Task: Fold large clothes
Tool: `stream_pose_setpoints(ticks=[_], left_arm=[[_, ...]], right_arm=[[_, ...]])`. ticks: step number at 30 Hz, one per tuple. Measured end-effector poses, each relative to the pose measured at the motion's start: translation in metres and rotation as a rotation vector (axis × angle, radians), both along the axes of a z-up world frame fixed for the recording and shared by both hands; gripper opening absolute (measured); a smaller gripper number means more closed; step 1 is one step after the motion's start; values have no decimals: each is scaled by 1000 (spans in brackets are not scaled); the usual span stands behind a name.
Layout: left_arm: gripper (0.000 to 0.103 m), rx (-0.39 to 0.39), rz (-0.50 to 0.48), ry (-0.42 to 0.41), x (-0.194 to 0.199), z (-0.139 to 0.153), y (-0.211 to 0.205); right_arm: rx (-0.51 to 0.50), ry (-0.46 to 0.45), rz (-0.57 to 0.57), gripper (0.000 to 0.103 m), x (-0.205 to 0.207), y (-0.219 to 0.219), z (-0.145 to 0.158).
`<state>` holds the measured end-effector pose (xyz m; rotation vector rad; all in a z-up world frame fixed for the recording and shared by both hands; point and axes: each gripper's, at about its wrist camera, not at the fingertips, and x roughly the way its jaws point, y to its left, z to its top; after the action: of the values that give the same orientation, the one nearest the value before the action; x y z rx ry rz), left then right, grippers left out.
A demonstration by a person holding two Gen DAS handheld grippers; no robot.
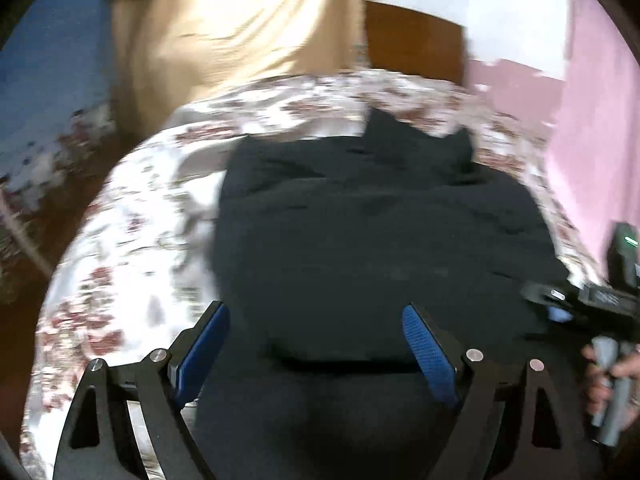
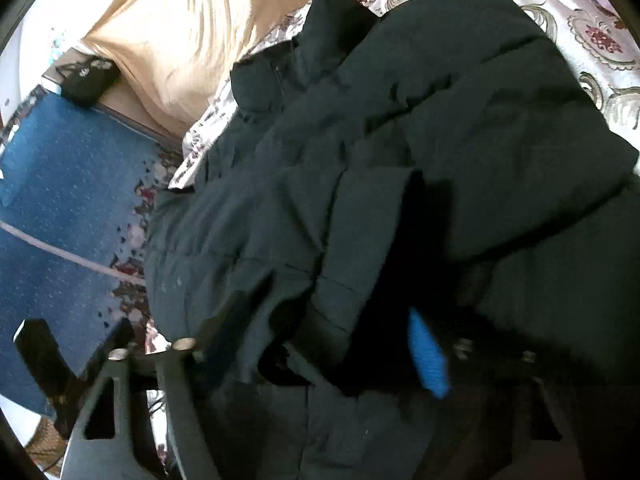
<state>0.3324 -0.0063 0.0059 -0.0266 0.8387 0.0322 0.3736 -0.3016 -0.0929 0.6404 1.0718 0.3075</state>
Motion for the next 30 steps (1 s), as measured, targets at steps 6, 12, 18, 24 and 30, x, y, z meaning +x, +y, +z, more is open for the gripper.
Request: stream_pose_setpoints(ticks=[6,12,18,24,30], left_arm=[[88,-1,91,28,12,-2,55],[88,-93,140,28,15,-4,87],[88,-102,106,30,31,-7,85],[88,-39,50,37,81,-18,58],[88,77,-2,80,124,-41,33]], right_arm=[[30,-75,-18,6,-20,1,33],[-81,-193,-14,6,-24,-3,86],[-201,-276,-186,5,-19,-71,126],[-371,-223,-236,6,19,-106,106],[-772,-179,-226,7,38,-85,94]])
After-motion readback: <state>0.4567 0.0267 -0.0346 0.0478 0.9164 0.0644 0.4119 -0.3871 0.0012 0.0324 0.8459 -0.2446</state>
